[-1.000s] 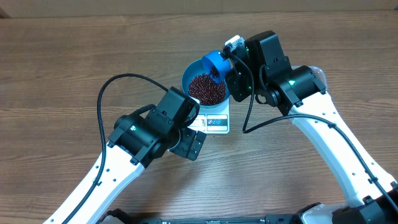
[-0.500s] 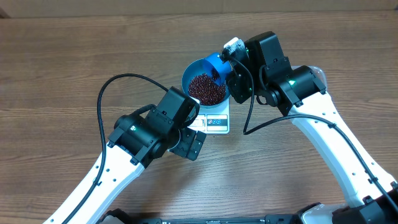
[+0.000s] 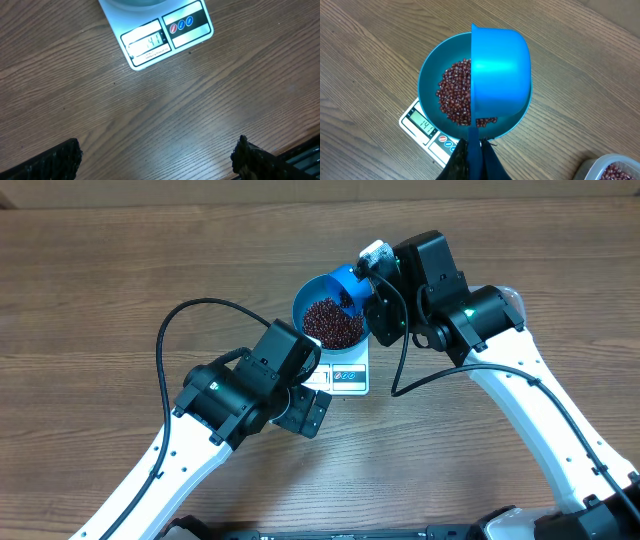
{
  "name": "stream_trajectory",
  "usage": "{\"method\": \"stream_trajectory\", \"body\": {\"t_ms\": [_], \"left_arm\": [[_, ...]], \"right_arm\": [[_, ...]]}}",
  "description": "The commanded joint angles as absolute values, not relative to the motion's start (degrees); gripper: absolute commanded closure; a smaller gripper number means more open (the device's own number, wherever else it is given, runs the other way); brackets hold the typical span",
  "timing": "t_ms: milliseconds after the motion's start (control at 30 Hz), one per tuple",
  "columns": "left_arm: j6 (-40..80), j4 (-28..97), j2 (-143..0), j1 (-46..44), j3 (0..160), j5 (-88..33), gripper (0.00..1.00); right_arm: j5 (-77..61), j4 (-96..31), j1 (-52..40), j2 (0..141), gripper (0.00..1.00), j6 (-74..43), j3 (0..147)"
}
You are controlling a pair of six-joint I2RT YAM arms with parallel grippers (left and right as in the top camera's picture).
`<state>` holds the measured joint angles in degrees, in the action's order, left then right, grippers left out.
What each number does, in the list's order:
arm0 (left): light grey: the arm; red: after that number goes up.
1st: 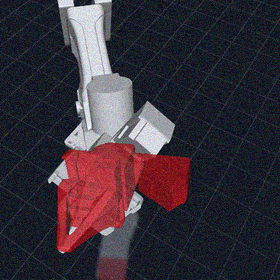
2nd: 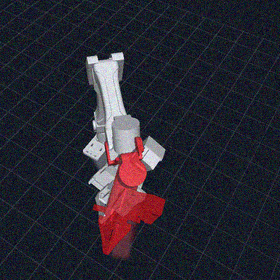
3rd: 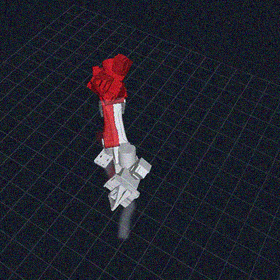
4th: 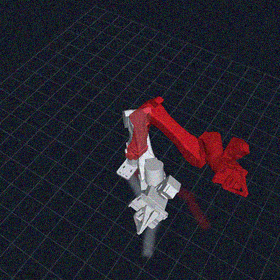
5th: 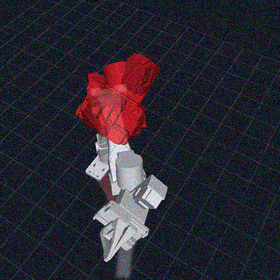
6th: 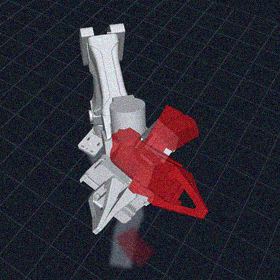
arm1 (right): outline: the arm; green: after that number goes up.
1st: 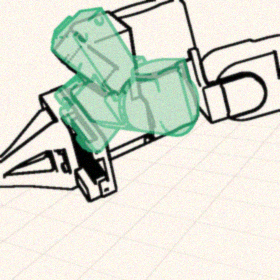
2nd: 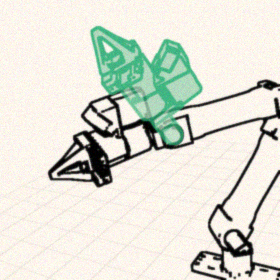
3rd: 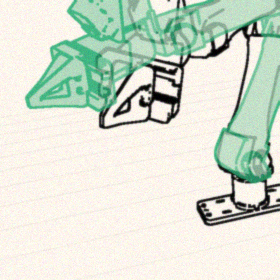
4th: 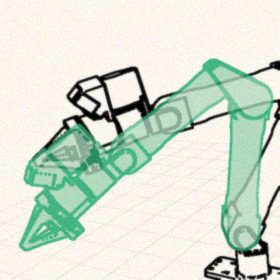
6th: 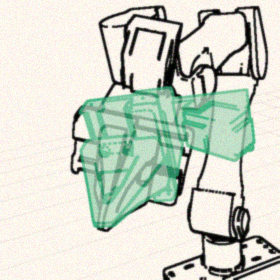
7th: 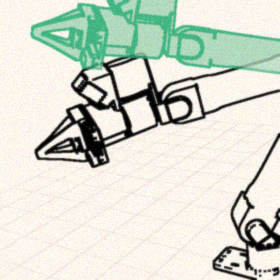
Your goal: Scoop item into bowl and weigh 150g on scale
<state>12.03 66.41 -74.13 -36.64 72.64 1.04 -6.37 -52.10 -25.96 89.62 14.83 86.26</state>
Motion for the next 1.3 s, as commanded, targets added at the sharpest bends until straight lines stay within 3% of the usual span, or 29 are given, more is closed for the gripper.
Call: {"method": "stream_trajectory", "body": {"t_ms": [0,1267], "left_arm": [[12.8,66.4,-73.0,-36.3,73.1,0.6,0.01],[12.8,66.4,-73.0,-36.3,73.1,0.6,0.00]], "right_arm": [[-3.7,-50.9,-26.0,89.7,0.96,10.7,87.7],[-3.3,-51.7,-26.0,89.7,0.96,9.4,87.7]]}}
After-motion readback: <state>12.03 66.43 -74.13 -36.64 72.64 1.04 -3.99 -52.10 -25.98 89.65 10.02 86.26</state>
